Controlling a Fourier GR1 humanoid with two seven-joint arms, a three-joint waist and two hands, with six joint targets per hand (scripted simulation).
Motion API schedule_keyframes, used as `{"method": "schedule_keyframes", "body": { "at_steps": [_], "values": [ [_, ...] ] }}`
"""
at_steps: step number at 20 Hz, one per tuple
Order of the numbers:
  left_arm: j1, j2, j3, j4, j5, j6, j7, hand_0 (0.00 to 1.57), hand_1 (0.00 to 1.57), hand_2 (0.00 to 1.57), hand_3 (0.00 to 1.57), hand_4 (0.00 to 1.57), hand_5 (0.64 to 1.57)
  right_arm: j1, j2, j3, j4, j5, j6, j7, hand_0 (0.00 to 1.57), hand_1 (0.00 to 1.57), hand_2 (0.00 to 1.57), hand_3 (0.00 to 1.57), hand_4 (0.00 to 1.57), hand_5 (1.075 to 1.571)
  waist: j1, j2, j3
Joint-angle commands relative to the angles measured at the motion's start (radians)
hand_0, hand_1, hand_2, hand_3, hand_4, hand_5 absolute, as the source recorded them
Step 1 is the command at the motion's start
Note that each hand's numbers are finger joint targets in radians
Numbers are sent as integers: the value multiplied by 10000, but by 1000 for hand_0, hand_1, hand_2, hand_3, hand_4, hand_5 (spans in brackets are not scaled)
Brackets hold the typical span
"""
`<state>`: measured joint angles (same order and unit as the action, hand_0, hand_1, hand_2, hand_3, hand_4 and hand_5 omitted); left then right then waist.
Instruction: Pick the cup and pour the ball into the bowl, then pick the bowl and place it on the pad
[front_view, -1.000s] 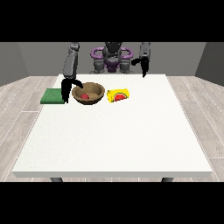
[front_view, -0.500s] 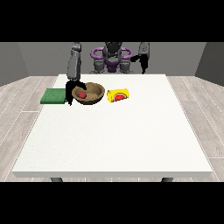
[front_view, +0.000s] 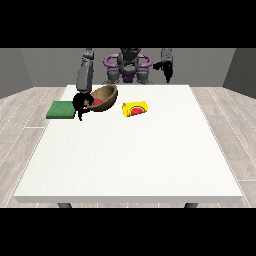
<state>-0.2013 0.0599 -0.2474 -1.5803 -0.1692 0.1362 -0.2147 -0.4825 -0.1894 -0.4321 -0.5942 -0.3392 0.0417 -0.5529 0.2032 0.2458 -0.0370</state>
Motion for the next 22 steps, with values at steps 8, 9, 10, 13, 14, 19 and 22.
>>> {"method": "schedule_keyframes", "body": {
  "at_steps": [8, 9, 10, 13, 14, 19, 22],
  "values": [
    [992, 261, 676, 875, 727, -495, 98, 0, 0, 0, 0, 1143, 1358, -450, -1397, 258, 219, 12, -1356, 3677, 1571, 1571, 1571, 1468, 934, 1501, -635, -1775, 359],
    [862, 210, 607, 967, 477, -325, -166, 0, 0, 0, 0, 1146, 1354, -680, -1796, 79, 209, -152, -1158, 3793, 1571, 1571, 1571, 1351, 943, 1501, -785, -1391, 363],
    [837, 9, 654, 987, 391, -33, -468, 0, 0, 0, 0, 1148, 1357, -779, -2317, 5, 204, -240, -673, 3987, 1571, 1571, 1571, 1270, 931, 1499, -856, -1157, 366],
    [653, 247, 1218, 1752, 694, -347, -415, 0, 0, 0, 0, 1159, 1356, -1026, -2209, 325, -107, -138, -1125, 4750, 1571, 1571, 1571, 1215, 933, 1503, -1252, -1657, 366],
    [848, 392, 888, 616, 578, -450, 78, 0, 0, 0, 0, 1159, 1357, -628, -3196, -287, 373, -520, -207, 4528, 1571, 1571, 1571, 1167, 949, 1494, -887, -1462, 377],
    [1343, -96, 928, 1709, 493, -311, -731, 0, 0, 0, 0, 1165, 1345, -238, -2619, 312, -142, -214, -828, 4681, 1571, 1571, 1571, 1295, 962, 1498, -1326, -2055, 369],
    [1129, -512, 854, 2453, 189, 71, -1135, 0, 0, 0, 0, 1176, 1347, -474, -2866, 322, -392, -422, -626, 5347, 1571, 1571, 1571, 1295, 962, 1498, -1566, -1947, 368]
  ]
}}
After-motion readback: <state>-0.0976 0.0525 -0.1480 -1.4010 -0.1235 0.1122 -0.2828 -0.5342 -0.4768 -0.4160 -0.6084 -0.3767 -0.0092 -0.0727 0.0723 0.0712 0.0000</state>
